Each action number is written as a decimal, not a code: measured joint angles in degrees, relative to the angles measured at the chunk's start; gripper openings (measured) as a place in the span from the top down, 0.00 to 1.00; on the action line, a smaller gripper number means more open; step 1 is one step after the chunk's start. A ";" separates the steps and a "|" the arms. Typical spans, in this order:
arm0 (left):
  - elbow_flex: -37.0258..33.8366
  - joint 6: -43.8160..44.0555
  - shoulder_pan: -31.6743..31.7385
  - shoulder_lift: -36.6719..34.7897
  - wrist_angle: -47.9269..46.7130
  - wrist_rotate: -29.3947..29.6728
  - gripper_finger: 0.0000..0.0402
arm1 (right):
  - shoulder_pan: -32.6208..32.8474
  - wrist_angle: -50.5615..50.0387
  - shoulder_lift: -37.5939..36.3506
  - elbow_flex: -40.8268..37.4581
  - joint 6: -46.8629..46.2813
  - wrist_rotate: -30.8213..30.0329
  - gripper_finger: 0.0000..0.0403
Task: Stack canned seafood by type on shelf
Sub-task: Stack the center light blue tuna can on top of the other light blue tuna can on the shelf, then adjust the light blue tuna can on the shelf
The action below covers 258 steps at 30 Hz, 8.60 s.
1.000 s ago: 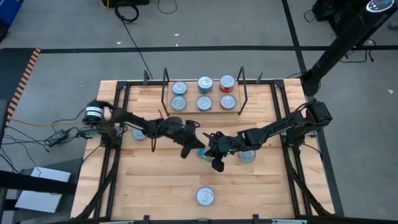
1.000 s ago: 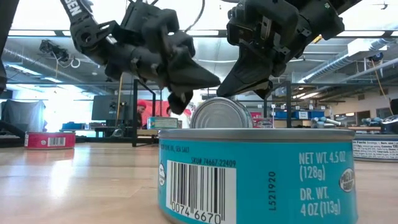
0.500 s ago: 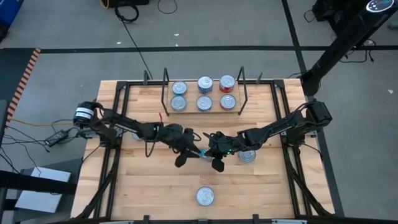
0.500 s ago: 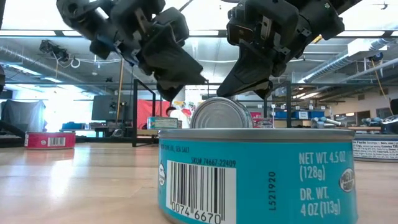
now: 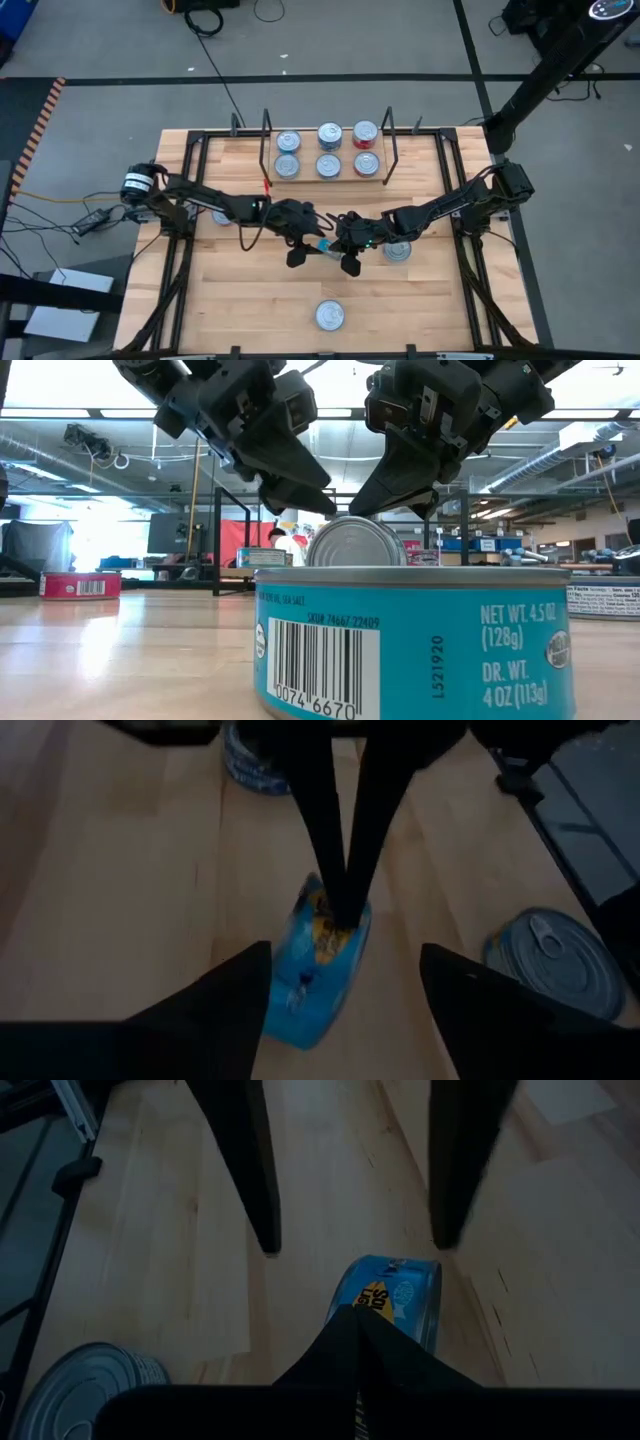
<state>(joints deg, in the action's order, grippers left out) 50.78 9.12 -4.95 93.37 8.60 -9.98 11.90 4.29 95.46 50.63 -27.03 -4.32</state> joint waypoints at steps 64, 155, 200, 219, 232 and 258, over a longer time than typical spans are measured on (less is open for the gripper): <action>11.37 -13.42 -0.04 10.08 -13.73 2.21 0.57 | -0.85 1.21 0.09 -0.07 1.74 1.63 0.98; 38.77 -19.67 25.90 17.70 -63.71 51.02 0.55 | 0.39 -23.28 -22.45 -0.04 -1.91 -6.78 0.98; 38.75 -23.88 27.66 17.72 -63.11 49.58 0.93 | 0.39 -23.30 -22.45 -0.04 -1.76 -6.47 0.98; 41.98 -22.59 27.30 17.74 -63.97 48.84 1.00 | 0.39 -23.30 -22.45 -0.02 -1.71 -6.47 0.98; 47.98 -15.95 24.85 15.92 -69.72 27.57 1.00 | 0.54 -24.95 -26.22 -0.02 -1.39 -2.03 0.98; 57.19 -9.08 36.98 27.36 -68.62 30.48 1.00 | -1.97 -26.91 -41.03 0.00 1.74 -6.64 0.98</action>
<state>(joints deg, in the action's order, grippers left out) 107.98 0.04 32.03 120.72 -60.02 20.49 9.93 -22.61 54.43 50.63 -25.30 -10.96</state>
